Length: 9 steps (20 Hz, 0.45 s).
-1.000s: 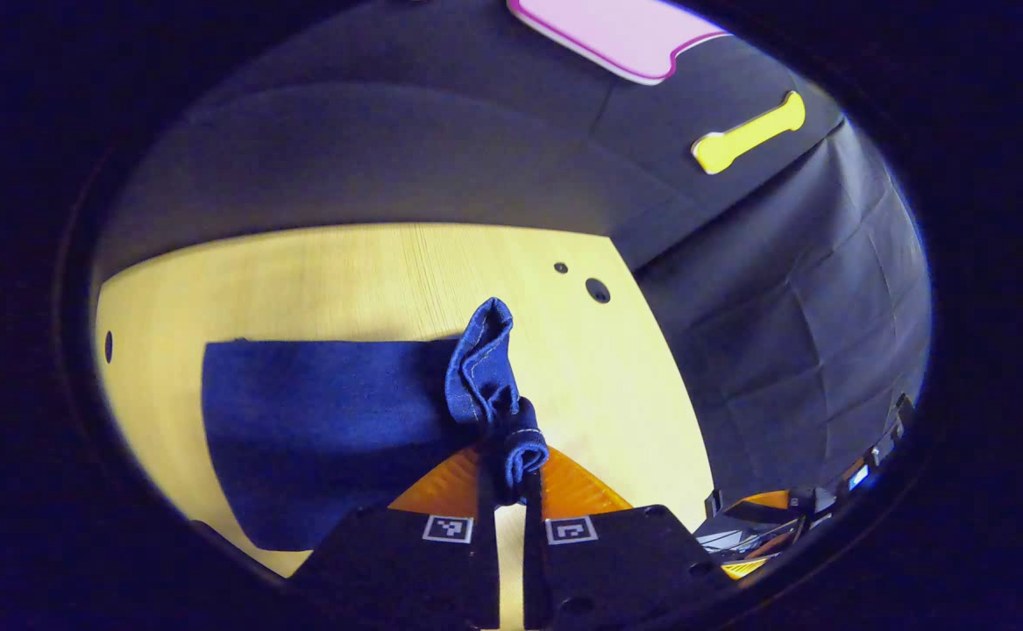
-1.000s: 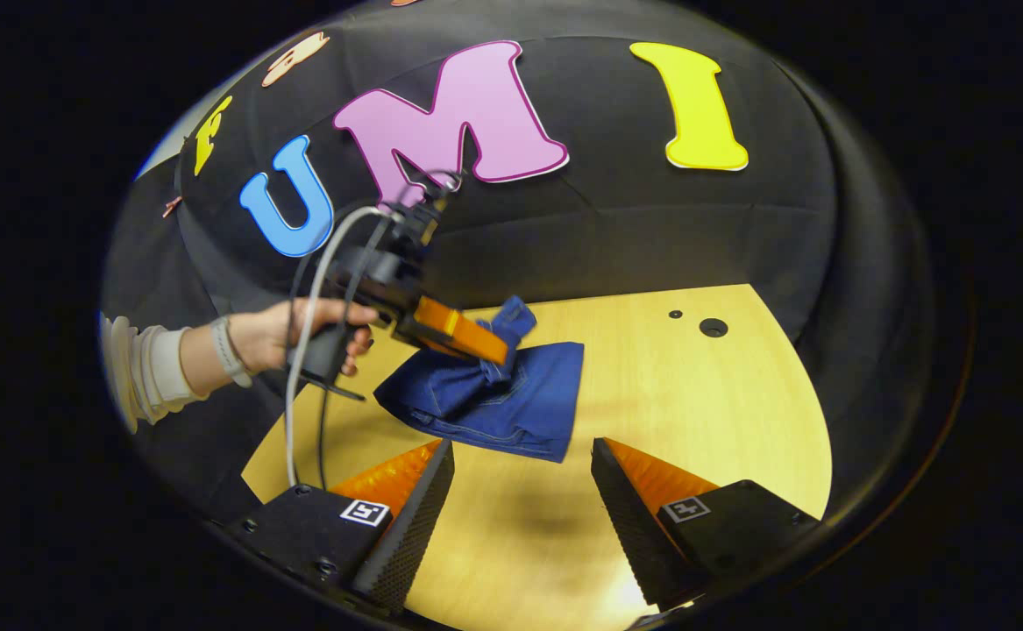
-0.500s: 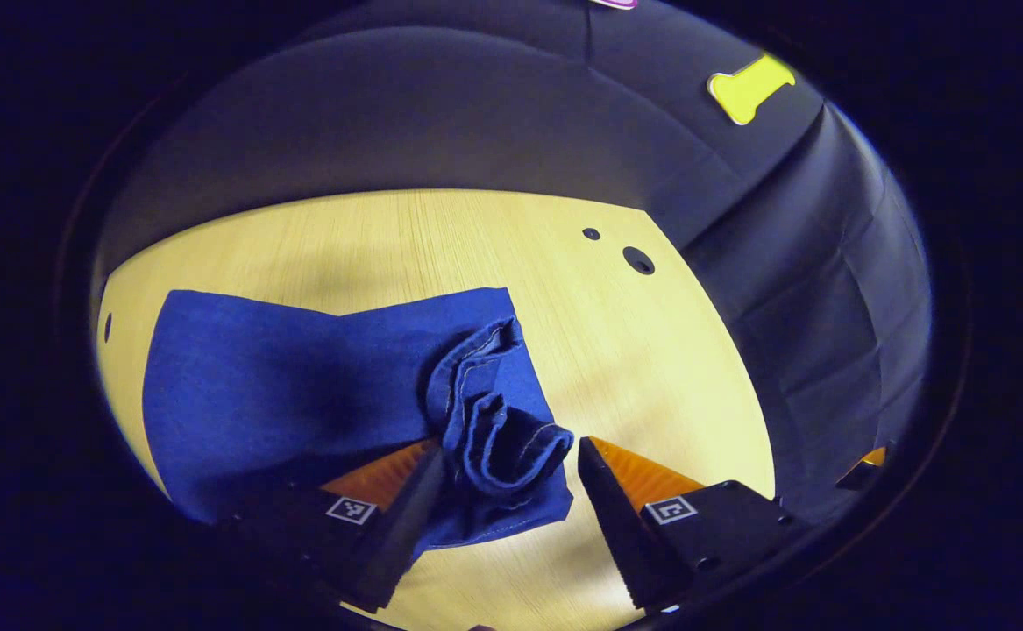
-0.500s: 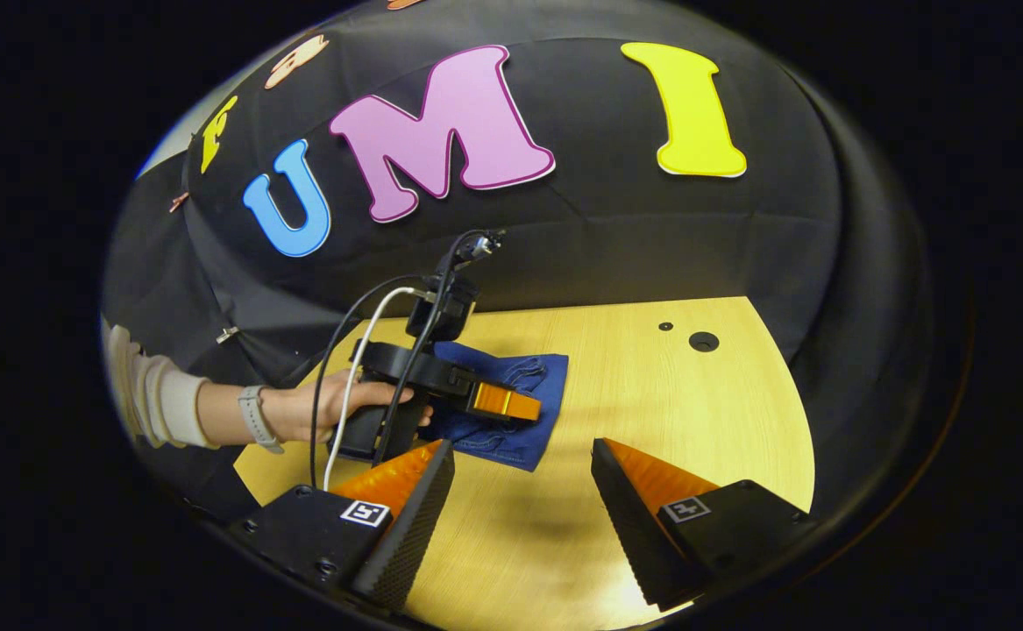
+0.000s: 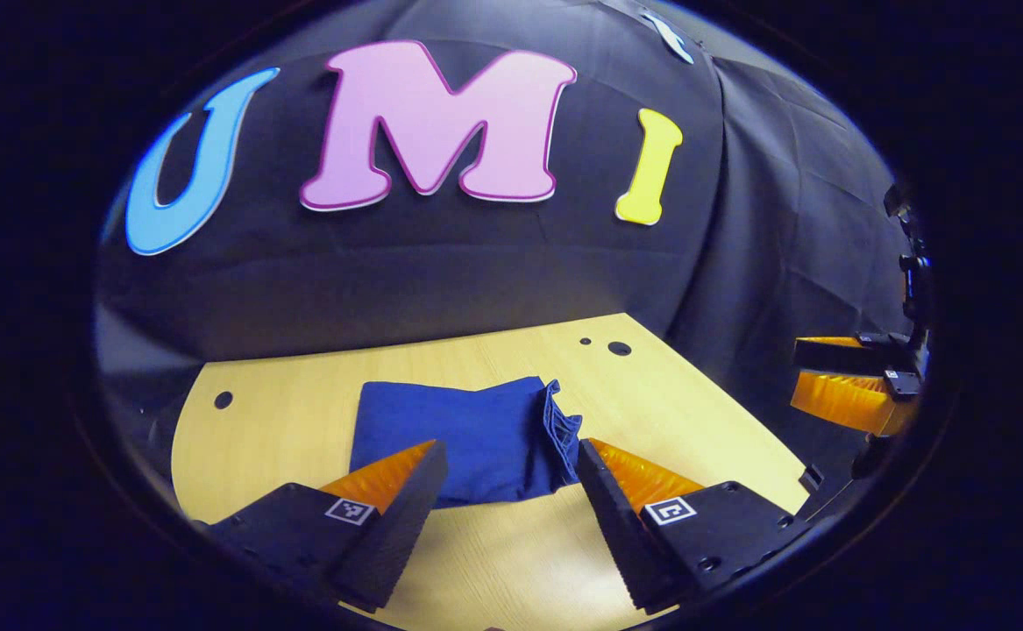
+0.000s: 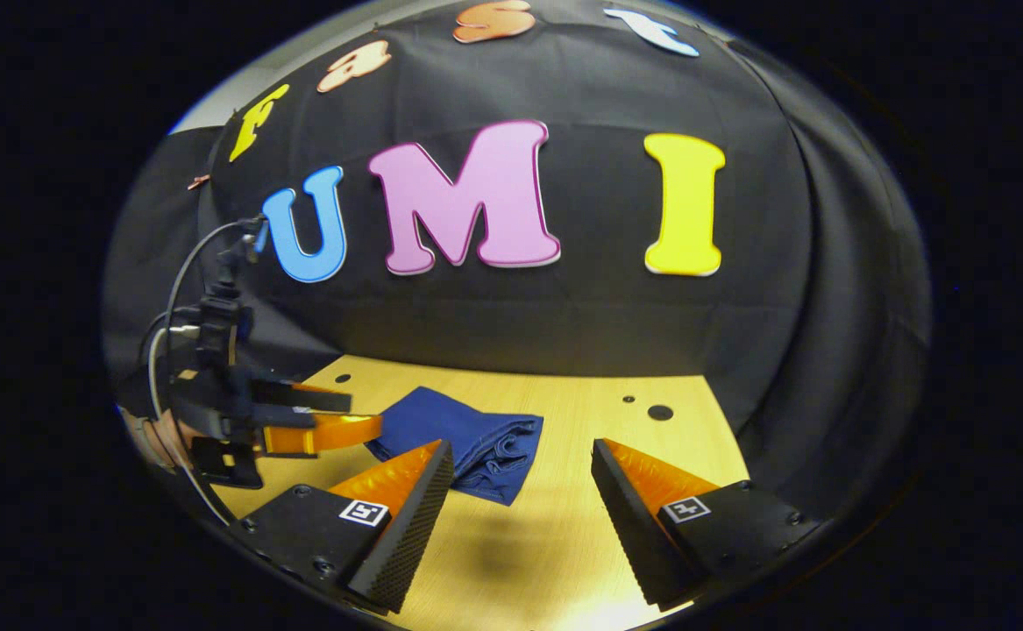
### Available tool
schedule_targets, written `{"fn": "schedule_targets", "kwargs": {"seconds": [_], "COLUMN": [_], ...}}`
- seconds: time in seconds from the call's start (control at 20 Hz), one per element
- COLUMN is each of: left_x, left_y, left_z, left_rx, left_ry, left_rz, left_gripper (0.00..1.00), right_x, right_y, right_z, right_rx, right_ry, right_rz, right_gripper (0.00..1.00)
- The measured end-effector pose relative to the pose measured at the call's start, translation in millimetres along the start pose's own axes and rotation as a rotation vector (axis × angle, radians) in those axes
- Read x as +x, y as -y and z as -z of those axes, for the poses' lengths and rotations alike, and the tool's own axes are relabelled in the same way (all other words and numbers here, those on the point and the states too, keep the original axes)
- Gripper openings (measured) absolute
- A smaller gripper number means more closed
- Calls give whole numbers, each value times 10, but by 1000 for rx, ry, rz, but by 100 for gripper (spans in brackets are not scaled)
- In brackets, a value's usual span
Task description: Grasp the waist and the cuffs of the jeans and fold them to make the two legs overlap; first hold the waist and fold one-third of the jeans toward the cuffs, then hold the cuffs and fold the remaining one-third in the same direction to finish folding.
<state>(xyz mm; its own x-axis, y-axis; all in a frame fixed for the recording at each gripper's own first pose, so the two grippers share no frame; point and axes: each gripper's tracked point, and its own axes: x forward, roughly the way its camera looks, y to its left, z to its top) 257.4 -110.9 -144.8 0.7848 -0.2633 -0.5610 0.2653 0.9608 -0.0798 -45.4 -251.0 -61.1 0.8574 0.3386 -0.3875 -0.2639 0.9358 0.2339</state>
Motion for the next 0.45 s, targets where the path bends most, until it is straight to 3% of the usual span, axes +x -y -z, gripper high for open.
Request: {"fn": "schedule_targets", "kwargs": {"seconds": [0.15, 0.45], "left_x": [-932, -2406], "left_y": [31, 251], "left_z": [-23, -110], "left_rx": [-44, 8], "left_ry": [109, 320], "left_rz": [-43, -145], "left_gripper": [96, 95], "right_x": [-509, -1562], "right_y": [-271, -731], "right_z": [-254, -705], "right_rx": [-22, -73], "right_ry": [87, 262], "right_rz": [45, 138], "right_gripper": [97, 96]}}
